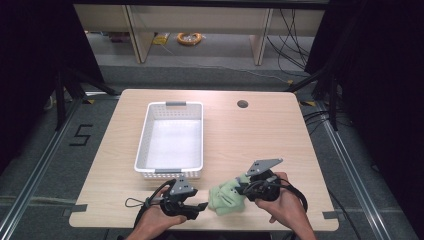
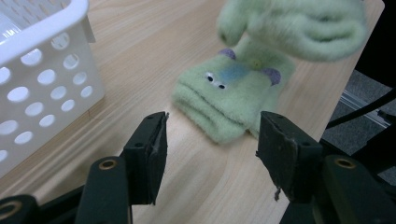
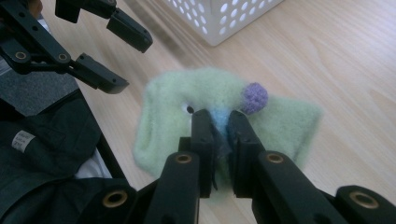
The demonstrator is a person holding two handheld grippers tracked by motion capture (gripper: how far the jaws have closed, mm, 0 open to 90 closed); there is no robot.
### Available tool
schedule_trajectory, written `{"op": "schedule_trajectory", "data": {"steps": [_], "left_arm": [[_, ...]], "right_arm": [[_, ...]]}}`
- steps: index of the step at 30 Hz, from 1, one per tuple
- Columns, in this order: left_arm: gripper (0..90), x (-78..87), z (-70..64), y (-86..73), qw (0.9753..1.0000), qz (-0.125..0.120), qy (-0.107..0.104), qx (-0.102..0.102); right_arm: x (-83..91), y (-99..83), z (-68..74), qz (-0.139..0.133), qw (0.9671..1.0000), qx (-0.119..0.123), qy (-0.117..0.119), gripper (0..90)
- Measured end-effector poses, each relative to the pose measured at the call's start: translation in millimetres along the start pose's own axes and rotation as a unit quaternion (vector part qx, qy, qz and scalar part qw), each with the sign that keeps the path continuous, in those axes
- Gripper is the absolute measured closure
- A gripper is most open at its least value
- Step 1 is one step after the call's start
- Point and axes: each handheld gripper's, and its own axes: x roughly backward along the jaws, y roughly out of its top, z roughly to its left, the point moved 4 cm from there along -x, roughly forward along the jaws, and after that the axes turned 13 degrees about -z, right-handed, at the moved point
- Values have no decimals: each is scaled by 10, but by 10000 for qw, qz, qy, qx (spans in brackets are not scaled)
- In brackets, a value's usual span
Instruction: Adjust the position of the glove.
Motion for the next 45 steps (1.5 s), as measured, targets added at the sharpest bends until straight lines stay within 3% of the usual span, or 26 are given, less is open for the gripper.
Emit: {"op": "schedule_trajectory", "data": {"steps": [2,5,10,11,12,14,15,16,20,22,24,26,28,30,33,38,39,40,42,43,45], "left_arm": [[420,-15,-32,0,9999,-76,11,126],[420,-5,-23,-5,10000,20,-28,3],[419,0,-24,-2,10000,-17,-33,38],[420,3,-32,-7,9999,-34,-10,143],[420,39,-16,-5,10000,-8,-24,29],[420,47,-12,-1,10000,-18,-40,23],[420,42,-16,3,9999,-83,-16,76],[418,40,-37,7,9995,-136,-53,264],[418,39,-18,-3,9999,-11,-65,81],[417,0,-53,-18,9996,-87,-63,259],[417,-4,-41,-24,9999,-28,-87,143],[414,-9,-47,-25,9998,-29,-89,179],[394,-16,-45,-30,9998,18,-68,194],[331,-31,-50,-41,9996,17,-34,272],[315,-28,-39,-48,9995,76,-40,295],[276,-44,-50,-46,9995,54,-35,300],[268,-42,-48,-55,9996,147,-72,224],[268,-53,-64,-60,9993,121,-59,345],[268,-57,-70,-59,9993,104,-69,358],[272,-66,-78,-56,9991,69,-105,396],[283,-71,-83,-49,9991,65,-118,414]], "right_arm": [[-66,-7,24,84,10000,-25,26,834],[-157,-30,58,188,9997,-89,93,834],[-252,-25,90,164,9997,-114,125,833],[-261,-25,91,195,9997,-88,121,833],[-273,-25,87,191,9997,-66,101,833],[-286,-26,107,194,9997,-116,134,833],[-299,-27,106,180,9997,-71,153,832],[-317,-30,109,206,9997,-131,62,832],[-364,-45,121,212,9996,-140,131,830],[-419,-93,116,319,9992,-214,106,827],[-472,-135,105,286,9993,-186,145,823],[-487,-169,99,377,9989,-268,84,820],[-531,-214,78,411,9988,-216,154,810],[-553,-251,77,489,9981,-372,88,769],[-571,-259,59,414,9987,-278,138,735],[-543,-246,64,378,9986,-350,133,641],[-498,-224,70,316,9987,-406,65,596],[-466,-208,61,303,9988,-363,81,590],[-432,-189,42,220,9992,-332,95,578],[-338,-156,9,132,9989,-450,84,573],[-309,-146,-11,88,9988,-482,72,574]]}}
